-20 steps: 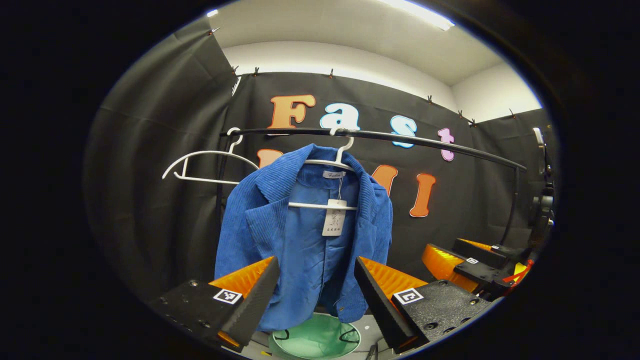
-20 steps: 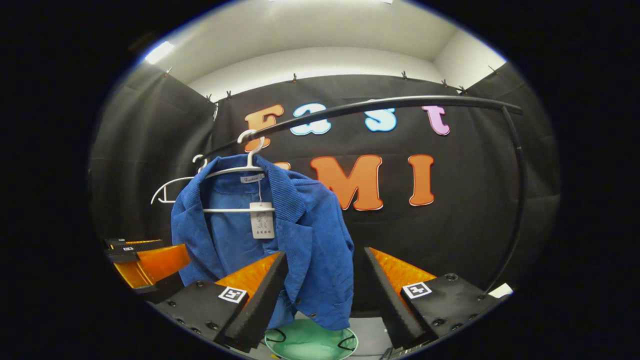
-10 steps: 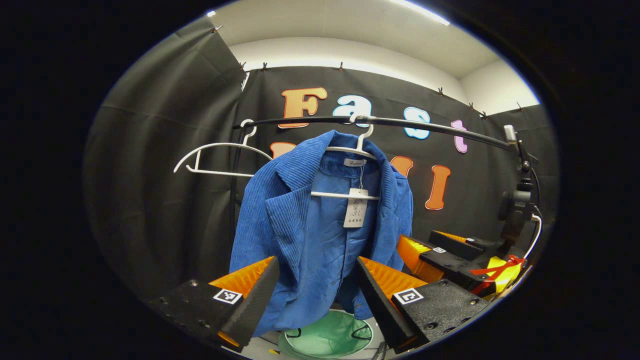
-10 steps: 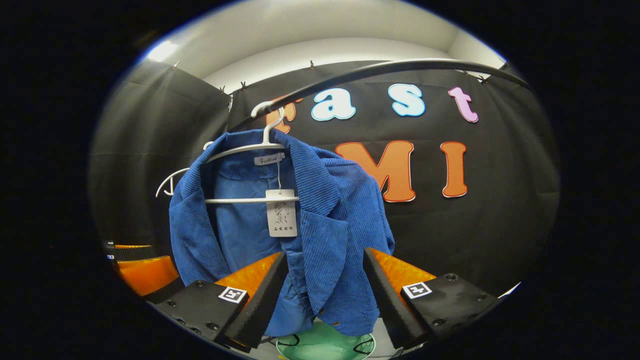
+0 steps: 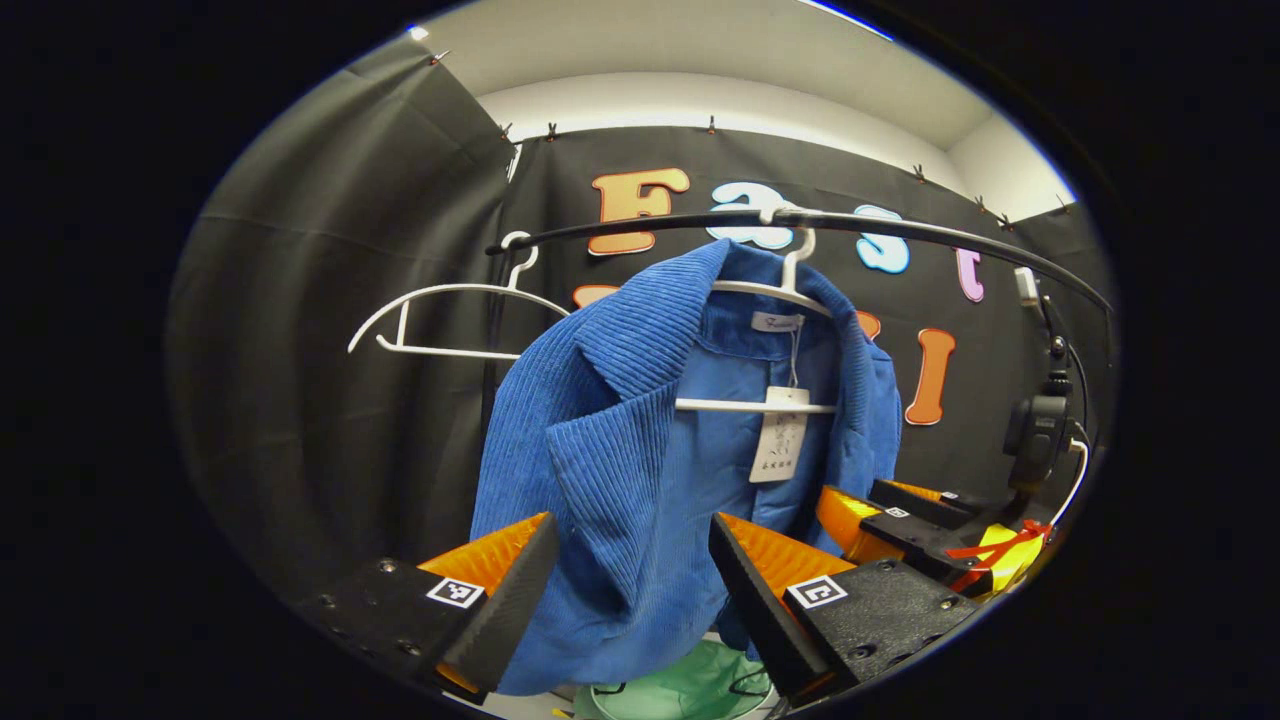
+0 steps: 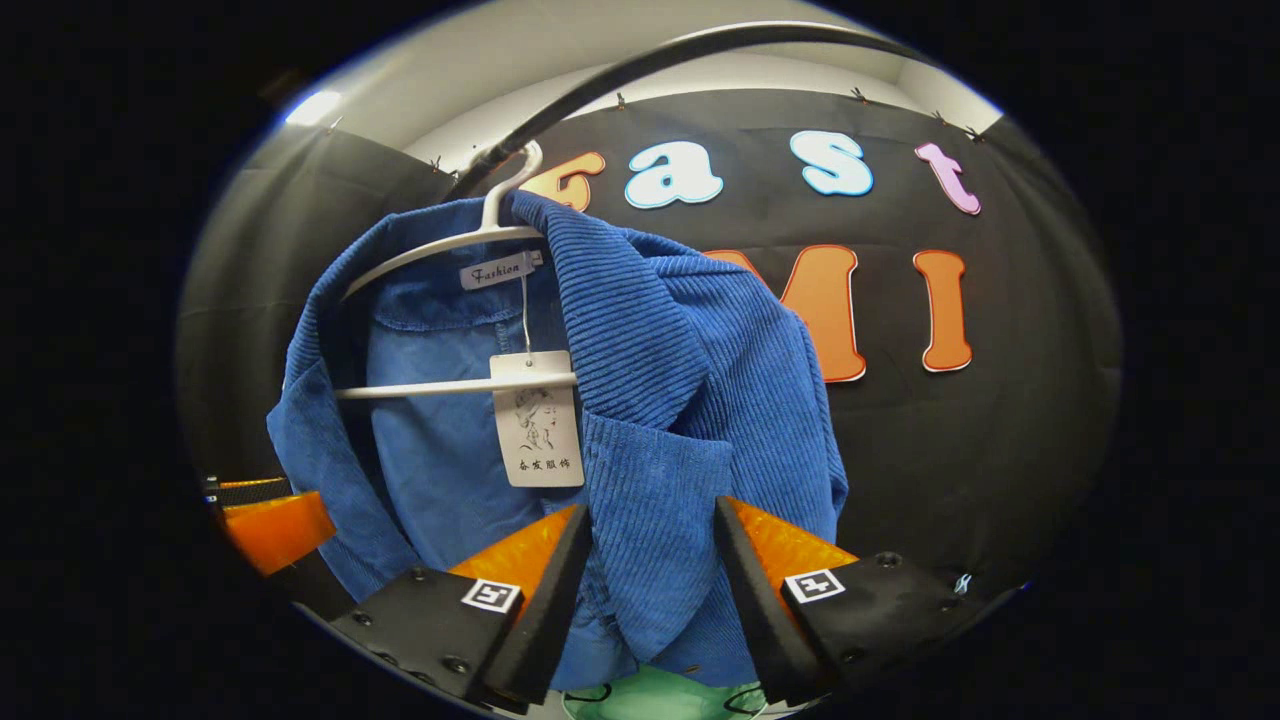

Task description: Grasp the clothes on the hanger with both hands and then place them into the laundry hamper below.

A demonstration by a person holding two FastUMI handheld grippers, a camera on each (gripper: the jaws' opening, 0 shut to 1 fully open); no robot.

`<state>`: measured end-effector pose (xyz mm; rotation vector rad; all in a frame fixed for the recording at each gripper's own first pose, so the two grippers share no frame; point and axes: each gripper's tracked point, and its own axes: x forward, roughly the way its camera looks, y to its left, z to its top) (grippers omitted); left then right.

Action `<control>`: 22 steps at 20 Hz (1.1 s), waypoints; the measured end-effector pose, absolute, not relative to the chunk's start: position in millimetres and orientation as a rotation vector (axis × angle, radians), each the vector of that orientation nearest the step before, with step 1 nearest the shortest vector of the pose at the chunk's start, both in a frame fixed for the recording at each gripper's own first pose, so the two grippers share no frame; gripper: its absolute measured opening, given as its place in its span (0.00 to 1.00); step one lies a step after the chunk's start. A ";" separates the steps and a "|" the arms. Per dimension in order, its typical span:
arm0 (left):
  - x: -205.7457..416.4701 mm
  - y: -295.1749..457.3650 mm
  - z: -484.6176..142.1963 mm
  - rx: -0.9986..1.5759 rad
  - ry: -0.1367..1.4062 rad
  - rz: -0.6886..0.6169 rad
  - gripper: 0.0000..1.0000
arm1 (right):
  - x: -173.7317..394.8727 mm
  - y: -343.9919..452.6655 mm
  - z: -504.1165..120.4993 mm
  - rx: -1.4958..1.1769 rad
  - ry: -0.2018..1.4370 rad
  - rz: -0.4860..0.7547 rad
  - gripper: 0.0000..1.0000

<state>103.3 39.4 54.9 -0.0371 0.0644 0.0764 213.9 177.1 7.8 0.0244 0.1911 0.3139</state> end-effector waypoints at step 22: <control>120.7 80.1 111.1 -0.104 0.048 -0.024 0.00 | 236.4 161.1 72.5 0.535 0.214 0.616 0.07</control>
